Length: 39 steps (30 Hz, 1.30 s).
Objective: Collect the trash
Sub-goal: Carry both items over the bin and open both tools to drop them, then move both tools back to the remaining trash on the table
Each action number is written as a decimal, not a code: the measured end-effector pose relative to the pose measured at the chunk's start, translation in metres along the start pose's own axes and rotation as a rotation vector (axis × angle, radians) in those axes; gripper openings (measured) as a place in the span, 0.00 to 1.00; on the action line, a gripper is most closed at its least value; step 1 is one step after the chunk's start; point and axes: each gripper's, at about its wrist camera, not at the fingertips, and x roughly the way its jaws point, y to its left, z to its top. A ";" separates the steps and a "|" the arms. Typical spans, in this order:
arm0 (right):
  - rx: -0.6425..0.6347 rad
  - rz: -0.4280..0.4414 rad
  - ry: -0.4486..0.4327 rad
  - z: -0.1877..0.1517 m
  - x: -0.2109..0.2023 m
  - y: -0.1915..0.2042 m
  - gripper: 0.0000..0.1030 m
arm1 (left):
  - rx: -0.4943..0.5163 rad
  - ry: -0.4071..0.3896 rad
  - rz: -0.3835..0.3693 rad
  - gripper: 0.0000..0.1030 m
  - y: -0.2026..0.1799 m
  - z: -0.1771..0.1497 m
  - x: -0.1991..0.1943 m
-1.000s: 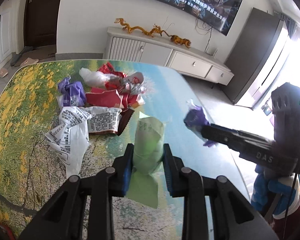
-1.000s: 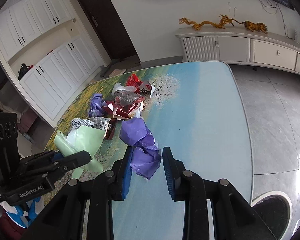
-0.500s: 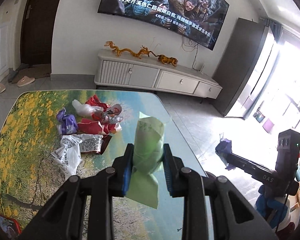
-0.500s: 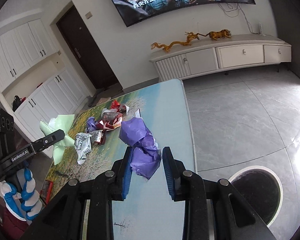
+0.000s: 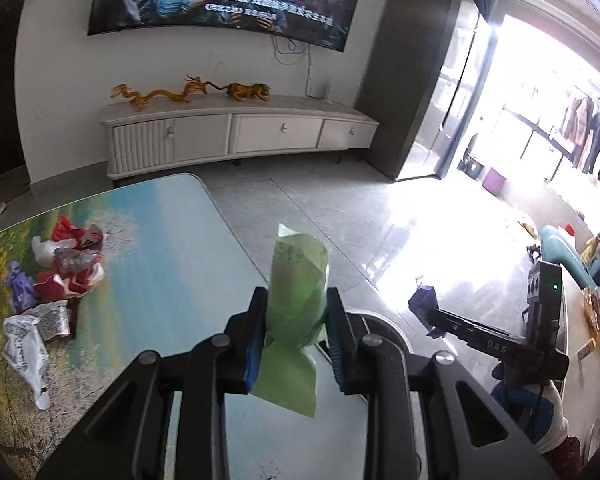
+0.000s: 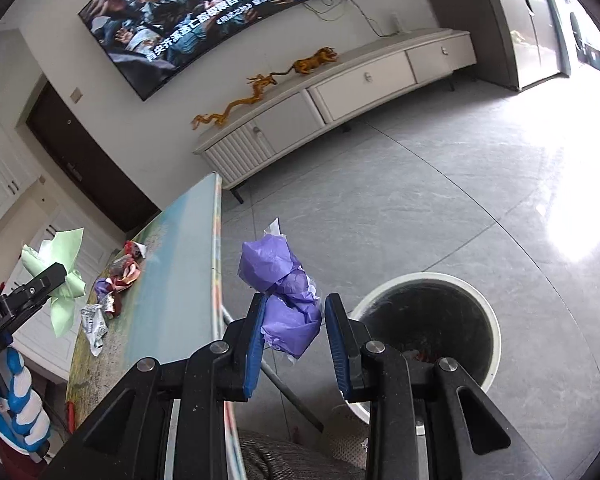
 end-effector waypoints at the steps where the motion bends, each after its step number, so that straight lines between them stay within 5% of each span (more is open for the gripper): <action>1: 0.019 -0.010 0.005 -0.001 0.001 -0.010 0.27 | 0.017 0.016 -0.011 0.26 -0.009 0.000 0.009; 17: 0.248 -0.112 0.137 -0.027 0.046 -0.113 0.29 | 0.125 0.301 -0.141 0.29 -0.108 -0.008 0.166; 23: 0.274 -0.142 0.166 -0.031 0.055 -0.126 0.35 | 0.100 0.374 -0.191 0.41 -0.122 -0.010 0.203; 26: 0.279 -0.159 0.168 -0.033 0.056 -0.126 0.40 | 0.083 0.386 -0.210 0.53 -0.126 -0.010 0.213; 32: 0.287 -0.185 0.156 -0.034 0.047 -0.130 0.42 | 0.075 0.384 -0.229 0.53 -0.131 -0.007 0.215; 39: 0.277 -0.187 0.116 -0.027 0.028 -0.124 0.44 | 0.065 0.285 -0.171 0.53 -0.112 0.006 0.177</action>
